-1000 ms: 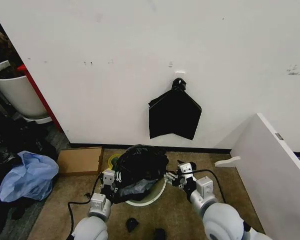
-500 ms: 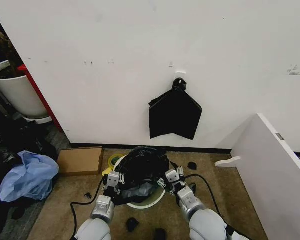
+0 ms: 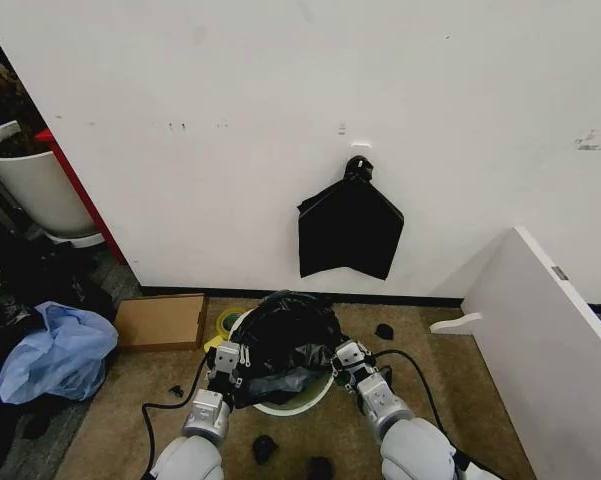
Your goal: Place the garbage bag over the trash bin.
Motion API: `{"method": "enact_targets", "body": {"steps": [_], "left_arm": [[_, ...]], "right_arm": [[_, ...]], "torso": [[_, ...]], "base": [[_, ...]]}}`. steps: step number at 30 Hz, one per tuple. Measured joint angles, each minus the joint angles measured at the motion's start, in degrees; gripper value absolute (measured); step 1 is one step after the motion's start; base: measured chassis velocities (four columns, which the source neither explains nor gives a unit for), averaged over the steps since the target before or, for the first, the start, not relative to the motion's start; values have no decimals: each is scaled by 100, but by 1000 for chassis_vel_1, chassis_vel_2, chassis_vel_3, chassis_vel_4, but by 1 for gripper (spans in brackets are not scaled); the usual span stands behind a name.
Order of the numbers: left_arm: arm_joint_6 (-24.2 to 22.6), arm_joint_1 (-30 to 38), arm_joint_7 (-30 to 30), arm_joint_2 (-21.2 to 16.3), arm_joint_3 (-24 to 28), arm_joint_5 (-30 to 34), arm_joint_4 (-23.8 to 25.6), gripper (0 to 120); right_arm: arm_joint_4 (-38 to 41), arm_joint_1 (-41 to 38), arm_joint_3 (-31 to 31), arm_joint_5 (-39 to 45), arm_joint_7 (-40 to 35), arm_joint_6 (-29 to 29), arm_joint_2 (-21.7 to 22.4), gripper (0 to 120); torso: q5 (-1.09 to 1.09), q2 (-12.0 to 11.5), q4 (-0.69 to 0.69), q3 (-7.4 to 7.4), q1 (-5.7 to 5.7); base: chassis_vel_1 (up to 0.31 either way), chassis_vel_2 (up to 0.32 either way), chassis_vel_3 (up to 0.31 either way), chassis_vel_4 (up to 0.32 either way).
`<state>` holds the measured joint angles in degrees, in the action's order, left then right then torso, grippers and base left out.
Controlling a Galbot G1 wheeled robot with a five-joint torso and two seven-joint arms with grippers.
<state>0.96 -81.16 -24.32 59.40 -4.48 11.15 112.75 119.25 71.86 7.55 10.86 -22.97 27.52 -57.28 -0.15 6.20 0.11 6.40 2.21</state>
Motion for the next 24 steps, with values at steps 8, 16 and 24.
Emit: {"method": "enact_targets", "body": {"steps": [8, 16, 24], "left_arm": [[164, 0, -35, 95, -31, -6, 0, 4], [790, -71, 72, 180, -119, 143, 25, 4], [1068, -19, 140, 248, -149, 468, 34, 4]], "right_arm": [[-8, 114, -158, 47, -76, -135, -44, 0], [-119, 150, -505, 210, -15, -345, 129, 0], [-92, 359, -665, 392, 35, -558, 322, 0]], "torso": [[0, 0, 0, 0, 0], [0, 0, 1, 0, 0], [-1, 0, 0, 0, 0]], "base": [[0, 0, 0, 0], [0, 0, 0, 0], [0, 0, 0, 0]]}}
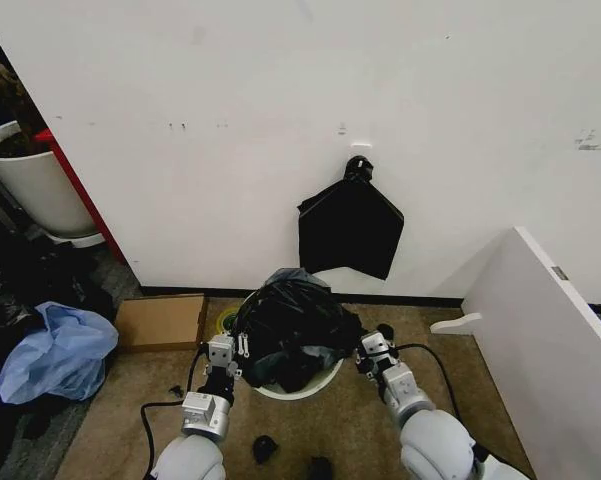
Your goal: Place the garbage bag over the trash bin.
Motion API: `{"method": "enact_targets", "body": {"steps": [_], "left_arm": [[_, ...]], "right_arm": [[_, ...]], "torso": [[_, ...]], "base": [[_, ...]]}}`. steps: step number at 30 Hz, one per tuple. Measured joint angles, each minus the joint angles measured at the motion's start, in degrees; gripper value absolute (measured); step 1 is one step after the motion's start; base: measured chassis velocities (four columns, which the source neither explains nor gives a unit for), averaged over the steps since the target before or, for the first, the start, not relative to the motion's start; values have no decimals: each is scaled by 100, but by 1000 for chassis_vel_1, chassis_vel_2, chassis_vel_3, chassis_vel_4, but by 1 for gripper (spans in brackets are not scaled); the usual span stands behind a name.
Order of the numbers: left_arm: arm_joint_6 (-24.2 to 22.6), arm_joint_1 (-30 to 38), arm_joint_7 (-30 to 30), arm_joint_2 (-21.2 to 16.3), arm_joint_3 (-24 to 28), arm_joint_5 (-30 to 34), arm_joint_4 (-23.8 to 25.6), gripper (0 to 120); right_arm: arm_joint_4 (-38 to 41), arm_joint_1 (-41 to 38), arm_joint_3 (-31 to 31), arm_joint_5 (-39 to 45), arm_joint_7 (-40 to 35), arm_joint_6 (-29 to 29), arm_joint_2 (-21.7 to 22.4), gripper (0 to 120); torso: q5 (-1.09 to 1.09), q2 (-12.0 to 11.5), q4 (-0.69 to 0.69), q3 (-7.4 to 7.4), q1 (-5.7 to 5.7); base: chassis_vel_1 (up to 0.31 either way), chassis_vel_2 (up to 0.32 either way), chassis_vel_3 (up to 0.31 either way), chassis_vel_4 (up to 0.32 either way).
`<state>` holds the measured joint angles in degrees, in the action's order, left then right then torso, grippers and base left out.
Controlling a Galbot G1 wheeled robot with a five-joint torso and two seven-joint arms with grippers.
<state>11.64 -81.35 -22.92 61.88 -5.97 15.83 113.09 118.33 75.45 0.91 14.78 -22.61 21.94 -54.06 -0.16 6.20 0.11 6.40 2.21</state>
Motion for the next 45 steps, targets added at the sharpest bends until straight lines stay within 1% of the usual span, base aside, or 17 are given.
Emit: {"method": "enact_targets", "body": {"steps": [4, 9, 12, 13, 15, 21, 26, 28, 29, 33, 35, 37, 38, 39, 42, 43, 45], "left_arm": [[1, 25, -34, 51, -14, 228, -12, 4], [-10, 42, -31, 61, -17, 794, 98, 4], [-62, 51, -67, 62, -20, 978, 151, 4], [-147, 66, -130, 65, -27, 1221, 211, 4], [-207, 80, -178, 66, -34, 1378, 243, 4], [-296, 98, -230, 2, -48, 1458, 250, 4], [-416, 108, -250, -34, -55, 1452, 213, 4], [-456, 119, -270, -48, -76, 1465, 204, 4], [-456, 119, -270, -48, -76, 1465, 204, 4], [-593, 177, -344, -52, -91, 1729, 202, 4], [-662, 232, -360, -62, -91, 1843, 184, 4], [-732, 292, -329, -128, -73, 1866, 151, 4], [-732, 292, -329, -128, -73, 1866, 151, 4], [-763, 310, -313, -159, -59, 1868, 142, 4], [-845, 355, -226, -240, 2, 1870, 135, 4], [-845, 355, -226, -240, 2, 1870, 135, 4], [-862, 353, -191, -255, 37, 1863, 140, 4]], "right_arm": [[46, 120, -10, 2, 85, -77, 33, 0], [-113, 196, -51, 188, 626, -683, 54, 0], [-130, 203, -49, 240, 714, -772, 46, 0], [-137, 218, -43, 337, 822, -851, 41, 0], [-148, 243, -43, 404, 883, -905, 42, 0], [-178, 400, -111, 407, 875, -1155, 52, 2], [-82, 481, -292, 459, 564, -1264, -30, 21], [-38, 528, -396, 495, 476, -1267, -54, 28], [-38, 528, -396, 495, 476, -1267, -54, 28], [186, 750, -744, 565, 325, -1230, -93, 47], [339, 876, -913, 601, 358, -1220, -78, 53], [573, 1093, -1116, 609, 656, -1311, -5, 62], [573, 1093, -1116, 609, 656, -1311, -5, 62], [666, 1176, -1186, 622, 811, -1381, 34, 66], [985, 1539, -1377, 722, 1815, -1871, 306, 80], [985, 1539, -1377, 722, 1815, -1871, 306, 80], [1002, 1603, -1329, 602, 2165, -2080, 416, 88]], "torso": [[1, 0, 0, 0, 0], [0, 0, 0, 0, 0], [1, 0, 0, 0, 0], [0, 0, -1, 0, 0], [0, 0, 0, 0, 0], [1, 0, -1, 0, 0], [1, 0, 0, 0, 0], [1, 0, -1, 0, 0], [1, 0, -1, 0, 0], [0, 0, -1, 0, 0], [1, 0, -1, 0, 0], [1, 0, 0, 0, 0], [1, 0, 0, 0, 0], [-1, 0, 0, 0, 0], [2, 0, 1, 0, 0], [2, 0, 1, 0, 0], [1, 0, 0, 0, 0]], "base": [[0, 0, 0, 0], [0, 0, 0, 0], [0, 0, 0, 0], [0, 0, 0, 0], [0, 0, 0, 0], [0, 0, 0, 0], [0, 0, 0, 0], [0, 0, 0, 0], [0, 0, 0, 0], [0, 0, 0, 0], [0, 0, 0, 0], [0, 0, 0, 0], [0, 0, 0, 0], [0, 0, 0, 0], [0, 0, 0, 0], [0, 0, 0, 0], [0, 0, 0, 0]]}}
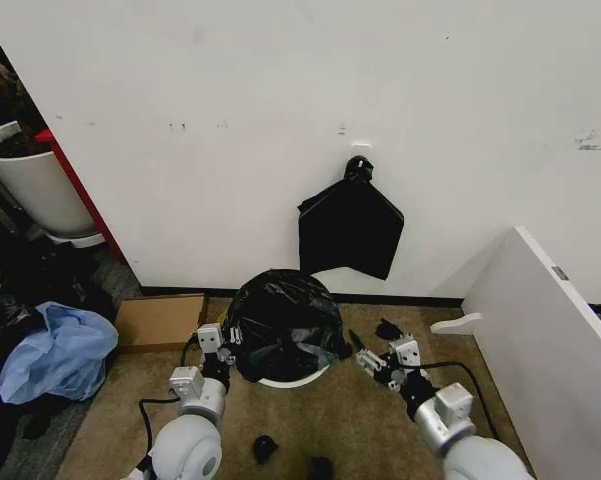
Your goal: Place the garbage bag over the trash bin.
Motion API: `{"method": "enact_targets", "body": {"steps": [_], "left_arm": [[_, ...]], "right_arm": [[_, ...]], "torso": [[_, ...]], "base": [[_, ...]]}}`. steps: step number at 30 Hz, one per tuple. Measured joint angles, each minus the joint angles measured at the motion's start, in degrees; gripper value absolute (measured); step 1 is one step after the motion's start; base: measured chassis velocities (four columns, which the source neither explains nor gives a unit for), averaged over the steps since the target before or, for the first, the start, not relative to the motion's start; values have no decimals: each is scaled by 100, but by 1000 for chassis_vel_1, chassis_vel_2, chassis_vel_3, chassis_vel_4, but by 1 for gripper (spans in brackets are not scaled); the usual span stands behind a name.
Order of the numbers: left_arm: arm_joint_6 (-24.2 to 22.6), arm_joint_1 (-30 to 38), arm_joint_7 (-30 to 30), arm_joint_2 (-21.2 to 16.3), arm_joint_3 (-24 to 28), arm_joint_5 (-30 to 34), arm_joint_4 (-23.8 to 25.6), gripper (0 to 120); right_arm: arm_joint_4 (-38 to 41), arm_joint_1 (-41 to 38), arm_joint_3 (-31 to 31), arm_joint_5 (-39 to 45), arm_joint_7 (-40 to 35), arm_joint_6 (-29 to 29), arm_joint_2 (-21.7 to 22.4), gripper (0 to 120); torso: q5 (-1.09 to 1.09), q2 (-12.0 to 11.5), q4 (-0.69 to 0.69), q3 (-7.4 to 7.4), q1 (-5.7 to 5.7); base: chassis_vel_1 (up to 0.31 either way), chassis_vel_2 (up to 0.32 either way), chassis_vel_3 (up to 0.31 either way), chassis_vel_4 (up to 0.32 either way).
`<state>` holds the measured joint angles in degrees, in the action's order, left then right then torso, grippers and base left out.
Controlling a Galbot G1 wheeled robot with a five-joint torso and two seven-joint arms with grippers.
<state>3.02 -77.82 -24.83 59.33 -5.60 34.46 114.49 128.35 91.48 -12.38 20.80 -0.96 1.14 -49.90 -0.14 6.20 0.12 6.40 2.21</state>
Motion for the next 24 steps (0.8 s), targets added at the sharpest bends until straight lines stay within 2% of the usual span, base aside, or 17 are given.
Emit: {"method": "enact_targets", "body": {"steps": [2, 9, 11, 12, 14, 19, 20, 24], "left_arm": [[-11, -33, 42, -7, 46, -46, 34, 4], [-10, -140, 123, -55, 72, -257, 74, 4], [-8, -164, 128, -62, 72, -285, 90, 4], [-8, -164, 128, -62, 72, -285, 90, 4], [-10, -187, 128, -34, 71, -274, 124, 4], [-16, -185, 126, 35, 88, -274, 105, 4], [-16, -185, 126, 35, 88, -274, 105, 4], [-16, -118, 130, 81, 84, -271, 59, 4]], "right_arm": [[-58, -90, 193, -140, 272, -46, 87, 97], [-361, -704, 705, -23, 354, 331, 62, 100], [-431, -921, 838, 154, 329, 553, 58, 91], [-431, -921, 838, 154, 329, 553, 58, 91], [-497, -995, 934, 288, 357, 645, 63, 82], [-550, -999, 1105, 350, 414, 689, 14, 64], [-550, -999, 1105, 350, 414, 689, 14, 64], [-595, -1108, 1137, 470, 337, 694, -28, 46]], "torso": [[1, 0, 0, 0, 0], [-2, 0, -2, 0, 0], [0, 0, -2, 0, 0], [0, 0, -2, 0, 0], [-1, 0, -2, 0, 0], [-1, 0, 0, 0, 0], [-1, 0, 0, 0, 0], [0, 0, -1, 0, 0]], "base": [[0, 0, 0, 0], [0, 0, 0, 0], [0, 0, 0, 0], [0, 0, 0, 0], [0, 0, 0, 0], [0, 0, 0, 0], [0, 0, 0, 0], [0, 0, 0, 0]]}}
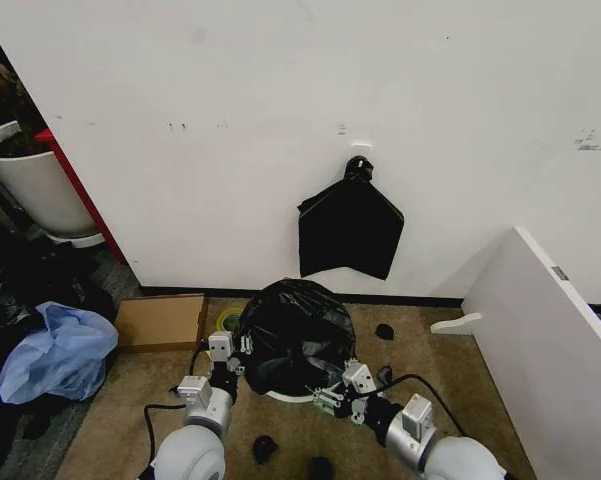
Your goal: Place the garbage bag over the trash bin.
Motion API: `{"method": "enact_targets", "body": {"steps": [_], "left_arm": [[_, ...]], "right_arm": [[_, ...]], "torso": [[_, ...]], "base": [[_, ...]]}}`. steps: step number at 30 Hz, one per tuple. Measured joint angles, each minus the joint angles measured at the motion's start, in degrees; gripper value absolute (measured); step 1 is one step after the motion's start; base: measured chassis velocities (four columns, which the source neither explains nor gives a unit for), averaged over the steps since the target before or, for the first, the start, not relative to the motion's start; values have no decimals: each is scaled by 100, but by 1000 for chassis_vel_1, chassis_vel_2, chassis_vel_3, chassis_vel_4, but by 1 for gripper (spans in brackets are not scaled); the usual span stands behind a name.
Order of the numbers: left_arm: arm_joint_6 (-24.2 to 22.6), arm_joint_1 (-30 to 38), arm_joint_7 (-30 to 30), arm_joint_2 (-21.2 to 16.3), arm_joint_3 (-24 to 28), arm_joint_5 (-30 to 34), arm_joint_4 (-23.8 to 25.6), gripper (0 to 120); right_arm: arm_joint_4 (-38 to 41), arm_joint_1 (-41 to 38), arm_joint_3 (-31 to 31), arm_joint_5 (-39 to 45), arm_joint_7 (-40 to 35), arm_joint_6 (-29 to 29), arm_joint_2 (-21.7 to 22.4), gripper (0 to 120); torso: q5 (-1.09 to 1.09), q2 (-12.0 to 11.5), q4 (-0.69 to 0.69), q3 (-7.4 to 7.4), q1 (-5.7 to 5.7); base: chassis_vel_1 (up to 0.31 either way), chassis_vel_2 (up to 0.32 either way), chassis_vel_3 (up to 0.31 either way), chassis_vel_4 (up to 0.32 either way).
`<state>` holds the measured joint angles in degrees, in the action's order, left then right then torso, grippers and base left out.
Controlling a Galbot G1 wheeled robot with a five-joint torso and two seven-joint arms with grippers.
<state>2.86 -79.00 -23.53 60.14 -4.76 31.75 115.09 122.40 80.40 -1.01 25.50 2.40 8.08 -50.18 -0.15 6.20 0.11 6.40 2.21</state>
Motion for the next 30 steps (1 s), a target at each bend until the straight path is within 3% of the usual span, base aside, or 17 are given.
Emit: {"method": "enact_targets", "body": {"steps": [11, 14, 20, 30], "left_arm": [[12, 19, 4, 45, -5, -5, -36, 4], [15, 20, 2, 62, -6, -5, -48, 4], [-14, 75, -53, 91, 2, 59, -87, 4], [-527, 465, -551, 97, -146, 1351, 9, 4]], "right_arm": [[-62, -85, 11, -64, -24, -85, -40, 5], [-48, -72, 16, -98, -23, -116, -29, 0], [-16, -2, 27, -321, 42, -298, 13, 0], [-194, 658, -51, -1595, 858, -1411, 233, 0]], "torso": [[0, 0, 0, 0, 0], [0, 0, 0, 0, 0], [0, 0, 0, 0, 0], [0, 0, 1, 0, 0]], "base": [[0, 0, 0, 0], [0, 0, 0, 0], [0, 0, 0, 0], [0, 0, 0, 0]]}}
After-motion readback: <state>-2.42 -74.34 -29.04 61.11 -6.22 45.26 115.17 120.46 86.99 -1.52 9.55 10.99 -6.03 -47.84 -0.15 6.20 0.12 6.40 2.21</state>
